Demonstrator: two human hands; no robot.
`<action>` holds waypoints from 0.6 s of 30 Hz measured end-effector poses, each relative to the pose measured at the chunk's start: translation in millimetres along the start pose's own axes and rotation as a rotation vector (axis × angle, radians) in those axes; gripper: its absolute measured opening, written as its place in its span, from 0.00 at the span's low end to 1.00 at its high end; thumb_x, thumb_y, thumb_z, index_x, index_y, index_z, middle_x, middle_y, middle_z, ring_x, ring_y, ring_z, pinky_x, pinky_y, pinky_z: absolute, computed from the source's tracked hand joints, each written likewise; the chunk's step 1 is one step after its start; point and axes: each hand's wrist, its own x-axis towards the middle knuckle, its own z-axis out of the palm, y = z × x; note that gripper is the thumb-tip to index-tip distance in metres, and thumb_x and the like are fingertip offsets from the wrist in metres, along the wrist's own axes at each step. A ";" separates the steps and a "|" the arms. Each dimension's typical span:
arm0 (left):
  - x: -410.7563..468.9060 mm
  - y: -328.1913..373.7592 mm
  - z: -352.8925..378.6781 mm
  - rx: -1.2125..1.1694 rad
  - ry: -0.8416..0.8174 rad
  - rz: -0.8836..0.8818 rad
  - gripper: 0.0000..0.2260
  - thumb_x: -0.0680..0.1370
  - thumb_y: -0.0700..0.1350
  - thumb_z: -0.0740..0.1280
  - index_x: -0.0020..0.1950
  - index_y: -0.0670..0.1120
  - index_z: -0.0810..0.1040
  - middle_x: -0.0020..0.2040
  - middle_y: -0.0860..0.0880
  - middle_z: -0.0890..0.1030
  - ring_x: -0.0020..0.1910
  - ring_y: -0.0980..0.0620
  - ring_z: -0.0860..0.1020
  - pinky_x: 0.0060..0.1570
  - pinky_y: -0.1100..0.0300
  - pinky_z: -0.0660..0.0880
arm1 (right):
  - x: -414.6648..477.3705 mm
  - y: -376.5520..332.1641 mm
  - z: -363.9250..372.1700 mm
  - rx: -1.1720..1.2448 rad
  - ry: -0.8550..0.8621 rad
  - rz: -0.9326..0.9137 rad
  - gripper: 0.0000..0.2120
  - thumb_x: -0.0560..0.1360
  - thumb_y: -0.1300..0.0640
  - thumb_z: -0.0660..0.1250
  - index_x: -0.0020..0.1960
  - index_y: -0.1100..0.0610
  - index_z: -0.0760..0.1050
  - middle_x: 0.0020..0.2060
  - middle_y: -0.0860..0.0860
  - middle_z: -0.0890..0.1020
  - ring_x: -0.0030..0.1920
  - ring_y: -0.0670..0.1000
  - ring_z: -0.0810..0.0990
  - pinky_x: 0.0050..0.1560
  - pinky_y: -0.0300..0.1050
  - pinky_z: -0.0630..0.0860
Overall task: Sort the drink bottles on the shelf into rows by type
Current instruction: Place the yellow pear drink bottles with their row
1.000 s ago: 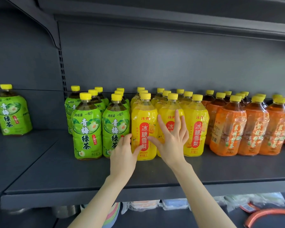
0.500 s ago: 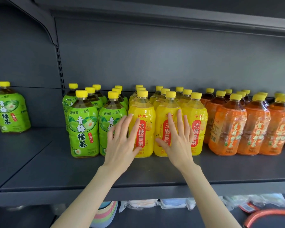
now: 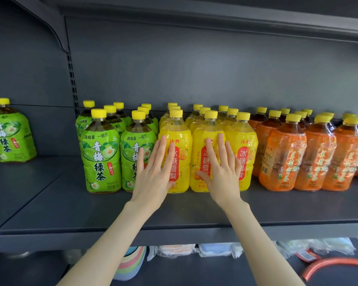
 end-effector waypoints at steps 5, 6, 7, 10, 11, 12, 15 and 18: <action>1.6 -3.2 -23.2 -0.049 -0.044 0.017 0.34 0.66 0.52 0.76 0.68 0.40 0.71 0.71 0.37 0.68 0.63 0.38 0.74 0.61 0.40 0.68 | -0.8 -13.7 -27.3 0.039 -0.108 0.041 0.33 0.73 0.53 0.72 0.74 0.54 0.63 0.76 0.57 0.59 0.73 0.64 0.62 0.67 0.63 0.64; 2.2 -4.7 -31.1 -0.089 -0.047 0.013 0.27 0.68 0.51 0.75 0.63 0.41 0.76 0.67 0.38 0.73 0.59 0.39 0.78 0.57 0.43 0.73 | -0.3 -17.8 -33.8 0.056 -0.093 0.033 0.26 0.74 0.54 0.71 0.70 0.56 0.69 0.74 0.58 0.64 0.70 0.64 0.67 0.64 0.62 0.68; 2.1 -6.7 -40.1 -0.142 -0.044 0.002 0.21 0.71 0.50 0.73 0.60 0.42 0.79 0.61 0.40 0.78 0.54 0.42 0.81 0.51 0.47 0.77 | 0.3 -23.1 -40.6 0.081 -0.083 0.020 0.21 0.75 0.55 0.69 0.66 0.58 0.73 0.70 0.59 0.70 0.66 0.64 0.72 0.60 0.61 0.72; -2.8 -21.7 -70.0 -0.243 0.023 -0.024 0.12 0.74 0.48 0.71 0.53 0.43 0.81 0.43 0.47 0.84 0.34 0.49 0.82 0.32 0.57 0.77 | 4.3 -46.7 -58.6 0.191 -0.104 -0.038 0.14 0.77 0.55 0.66 0.61 0.59 0.77 0.59 0.56 0.79 0.53 0.59 0.80 0.47 0.49 0.76; -6.1 -28.4 -80.5 -0.253 0.051 -0.034 0.11 0.74 0.47 0.71 0.52 0.43 0.82 0.41 0.48 0.84 0.31 0.49 0.81 0.31 0.58 0.76 | 5.6 -57.4 -63.6 0.213 -0.100 -0.063 0.14 0.78 0.54 0.65 0.60 0.58 0.77 0.56 0.55 0.80 0.50 0.58 0.81 0.43 0.47 0.76; -10.8 -36.5 -90.5 -0.258 0.070 -0.046 0.10 0.74 0.47 0.70 0.51 0.44 0.82 0.39 0.49 0.84 0.31 0.49 0.81 0.31 0.56 0.77 | 6.6 -69.5 -67.8 0.233 -0.089 -0.088 0.13 0.78 0.54 0.65 0.59 0.58 0.78 0.54 0.54 0.81 0.48 0.57 0.81 0.41 0.46 0.77; -30.8 -68.4 -120.0 -0.264 0.113 -0.100 0.13 0.75 0.52 0.63 0.49 0.45 0.82 0.36 0.52 0.83 0.31 0.50 0.81 0.29 0.56 0.77 | 7.8 -111.3 -74.9 0.322 -0.067 -0.159 0.11 0.77 0.55 0.66 0.56 0.58 0.79 0.51 0.55 0.82 0.44 0.57 0.81 0.38 0.46 0.76; -61.3 -111.4 -145.1 -0.269 0.173 -0.166 0.17 0.75 0.54 0.59 0.50 0.46 0.82 0.38 0.52 0.83 0.34 0.48 0.81 0.33 0.57 0.76 | 2.9 -161.5 -75.2 0.388 -0.056 -0.207 0.11 0.76 0.55 0.66 0.54 0.59 0.80 0.49 0.54 0.83 0.42 0.56 0.82 0.36 0.42 0.72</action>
